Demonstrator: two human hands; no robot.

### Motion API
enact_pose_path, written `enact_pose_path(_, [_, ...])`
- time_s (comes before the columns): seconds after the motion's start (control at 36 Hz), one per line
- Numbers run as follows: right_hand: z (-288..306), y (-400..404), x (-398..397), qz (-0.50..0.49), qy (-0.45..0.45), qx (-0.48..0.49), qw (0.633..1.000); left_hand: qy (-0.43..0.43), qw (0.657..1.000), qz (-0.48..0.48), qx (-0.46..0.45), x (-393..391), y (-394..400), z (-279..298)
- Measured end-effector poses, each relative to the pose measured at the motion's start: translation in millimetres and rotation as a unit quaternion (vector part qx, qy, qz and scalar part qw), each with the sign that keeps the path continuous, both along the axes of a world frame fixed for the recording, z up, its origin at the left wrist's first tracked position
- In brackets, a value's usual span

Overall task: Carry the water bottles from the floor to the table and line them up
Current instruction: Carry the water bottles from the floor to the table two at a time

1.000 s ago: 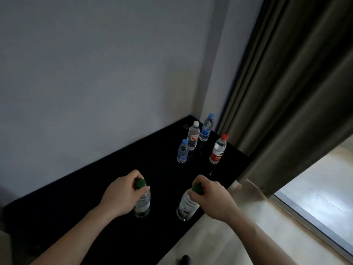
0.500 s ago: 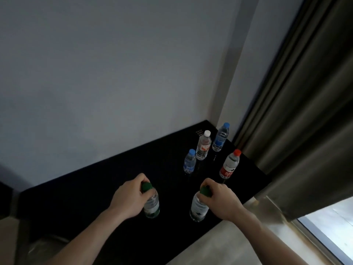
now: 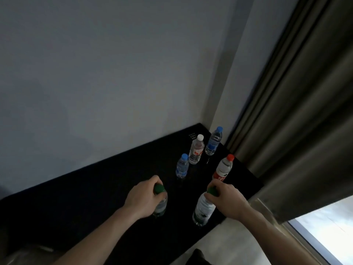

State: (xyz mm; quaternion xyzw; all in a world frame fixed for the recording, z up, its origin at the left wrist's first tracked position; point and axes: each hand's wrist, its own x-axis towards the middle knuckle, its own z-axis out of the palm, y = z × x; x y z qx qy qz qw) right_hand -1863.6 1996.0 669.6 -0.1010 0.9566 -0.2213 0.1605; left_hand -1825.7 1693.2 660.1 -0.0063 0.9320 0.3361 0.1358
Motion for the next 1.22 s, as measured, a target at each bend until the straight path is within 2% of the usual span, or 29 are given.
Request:
enact_pose_path(0.42, [-14.6, 87.1, -83.2, 0.015, -0.044, -0.001, 0.999, -0.037, 0.999, 0.015, 0.009, -67.4, 115.0, -20.6])
enact_pose_path(0.61, [-22.4, 118.1, -121.8, 0.063, -0.042, 0.034, 0.997, -0.034, 0.998, 0.055, -0.014, -94.1, 161.9, -28.6])
enact_pose_path(0.97, [-43.2, 124.3, -155.0, 0.116, -0.075, 0.067, 0.988, -0.045, 0.995, 0.088, -0.027, -125.4, 208.8, -21.4])
enact_pose_path(1.22, [-42.1, 119.9, -161.6, 0.110, -0.071, 0.036, 0.991, -0.041, 0.992, 0.094, -0.067, -125.3, 215.9, -22.1])
